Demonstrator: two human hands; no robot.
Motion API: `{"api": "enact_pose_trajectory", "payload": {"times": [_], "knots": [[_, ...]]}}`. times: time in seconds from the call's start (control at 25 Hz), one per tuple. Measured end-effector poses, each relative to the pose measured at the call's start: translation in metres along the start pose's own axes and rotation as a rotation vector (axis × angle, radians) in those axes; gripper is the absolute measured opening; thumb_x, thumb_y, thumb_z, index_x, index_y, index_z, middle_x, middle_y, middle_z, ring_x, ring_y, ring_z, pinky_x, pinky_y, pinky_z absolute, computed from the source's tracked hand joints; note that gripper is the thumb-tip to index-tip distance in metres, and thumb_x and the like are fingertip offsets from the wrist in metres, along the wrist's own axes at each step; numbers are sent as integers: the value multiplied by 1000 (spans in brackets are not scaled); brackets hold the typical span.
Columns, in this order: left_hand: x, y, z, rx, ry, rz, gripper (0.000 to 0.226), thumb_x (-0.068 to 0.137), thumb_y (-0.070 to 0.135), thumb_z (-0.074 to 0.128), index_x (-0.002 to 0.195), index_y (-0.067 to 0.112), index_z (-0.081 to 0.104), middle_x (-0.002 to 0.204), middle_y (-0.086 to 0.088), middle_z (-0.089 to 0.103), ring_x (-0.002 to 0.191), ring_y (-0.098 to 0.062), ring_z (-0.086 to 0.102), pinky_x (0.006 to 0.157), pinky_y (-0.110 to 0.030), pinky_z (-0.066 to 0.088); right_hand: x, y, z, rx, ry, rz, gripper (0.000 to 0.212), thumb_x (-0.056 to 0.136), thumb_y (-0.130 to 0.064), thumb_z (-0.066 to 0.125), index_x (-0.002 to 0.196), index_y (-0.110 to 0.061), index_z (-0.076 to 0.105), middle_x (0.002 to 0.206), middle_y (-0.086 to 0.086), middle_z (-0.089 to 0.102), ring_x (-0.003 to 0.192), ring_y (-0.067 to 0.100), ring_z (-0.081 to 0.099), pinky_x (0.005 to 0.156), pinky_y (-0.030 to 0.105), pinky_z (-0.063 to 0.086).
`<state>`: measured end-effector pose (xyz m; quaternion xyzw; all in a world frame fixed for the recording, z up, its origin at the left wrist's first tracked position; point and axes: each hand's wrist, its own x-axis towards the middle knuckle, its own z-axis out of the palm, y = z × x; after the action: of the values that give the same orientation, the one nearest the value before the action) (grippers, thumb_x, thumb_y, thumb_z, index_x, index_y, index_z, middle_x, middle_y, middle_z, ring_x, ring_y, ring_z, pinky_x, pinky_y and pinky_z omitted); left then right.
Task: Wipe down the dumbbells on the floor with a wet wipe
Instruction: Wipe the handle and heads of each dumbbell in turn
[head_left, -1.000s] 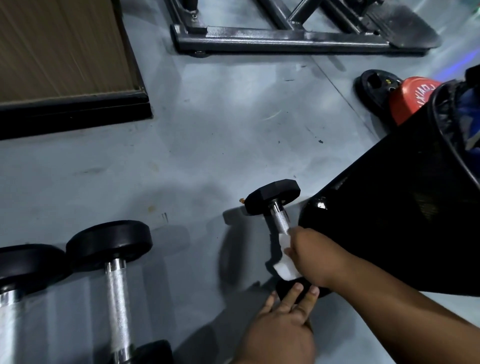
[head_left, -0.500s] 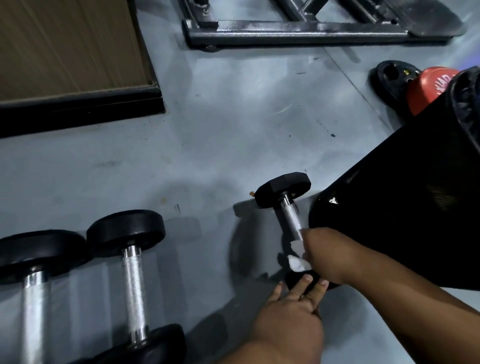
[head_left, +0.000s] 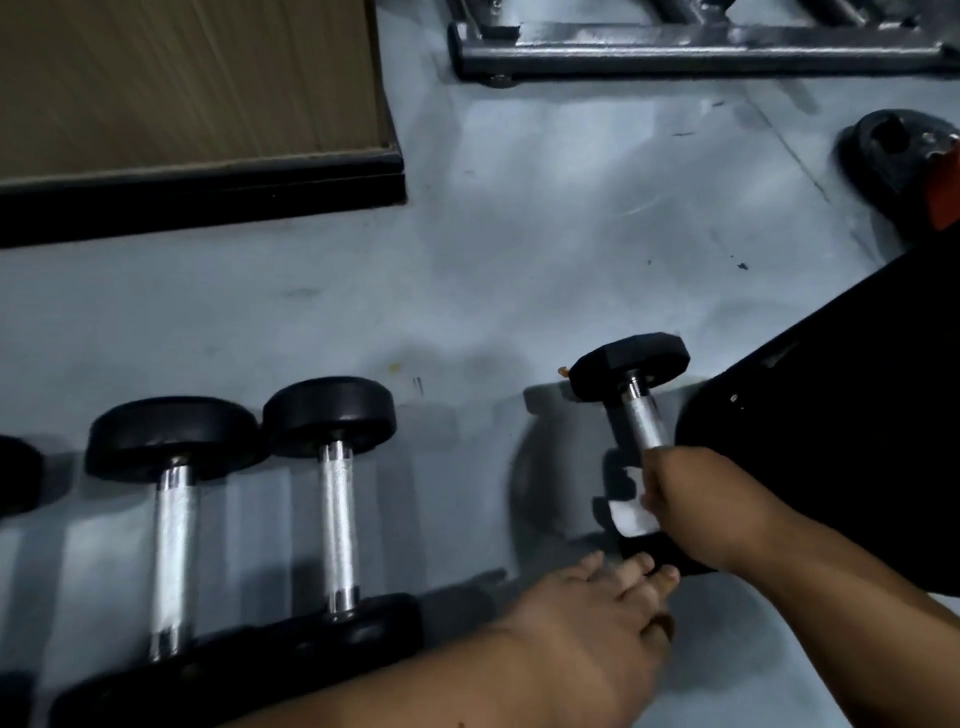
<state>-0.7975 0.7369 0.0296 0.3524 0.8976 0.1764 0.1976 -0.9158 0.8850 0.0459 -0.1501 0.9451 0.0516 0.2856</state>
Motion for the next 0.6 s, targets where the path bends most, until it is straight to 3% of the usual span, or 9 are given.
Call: {"api": "enact_pose_trajectory", "payload": {"times": [0.08, 0.12, 0.24, 0.28, 0.4, 0.52, 0.6], "knots": [[-39, -19, 0, 145, -41, 73, 47, 100, 28, 33, 141, 24, 57, 156, -4, 44, 144, -20, 41, 115, -39, 39, -6, -18, -2, 131, 104, -57, 14, 98, -29, 61, 87, -23, 55, 86, 1, 63, 78, 22, 63, 65, 32, 46], [-61, -30, -4, 196, -74, 79, 48, 94, 33, 36, 133, 28, 64, 147, -1, 56, 136, -18, 52, 107, -36, 49, -9, -31, -1, 232, 169, -98, 19, 97, -31, 63, 82, -25, 52, 81, -3, 60, 74, 21, 59, 64, 33, 44], [-117, -62, 4, 289, -143, 184, 48, 87, 41, 55, 131, 28, 66, 144, 1, 59, 133, -17, 55, 106, -34, 48, -20, -75, -4, 450, 223, -279, 24, 96, -30, 65, 81, -29, 47, 78, -10, 52, 69, 8, 48, 62, 24, 35], [-128, -68, 2, 286, -150, 144, 43, 90, 42, 54, 130, 30, 68, 141, 4, 60, 132, -14, 56, 105, -31, 47, -23, -88, -3, 516, 209, -341, 24, 96, -30, 65, 81, -29, 47, 76, -11, 51, 69, 5, 48, 60, 19, 34], [-163, -83, 0, 85, -55, -87, 46, 107, 41, 27, 121, 43, 71, 128, 21, 66, 121, 3, 59, 98, -18, 49, -27, -119, 4, 647, 156, -439, 22, 97, -34, 63, 82, -29, 48, 74, -9, 53, 71, 0, 52, 60, 12, 35], [-197, -92, -10, 100, -113, 7, 40, 106, 41, 42, 144, 35, 55, 152, 15, 48, 139, -2, 44, 109, -20, 40, -26, -139, 15, 685, 97, -494, 19, 98, -34, 62, 85, -29, 49, 74, -11, 54, 70, 0, 53, 60, 12, 35], [-211, -94, -16, -46, -74, -100, 45, 108, 50, 37, 152, 43, 39, 157, 27, 33, 140, 11, 34, 108, -14, 38, -25, -148, 23, 700, 69, -492, 17, 99, -33, 62, 87, -25, 52, 75, -11, 56, 70, 1, 53, 61, 12, 36]]}}
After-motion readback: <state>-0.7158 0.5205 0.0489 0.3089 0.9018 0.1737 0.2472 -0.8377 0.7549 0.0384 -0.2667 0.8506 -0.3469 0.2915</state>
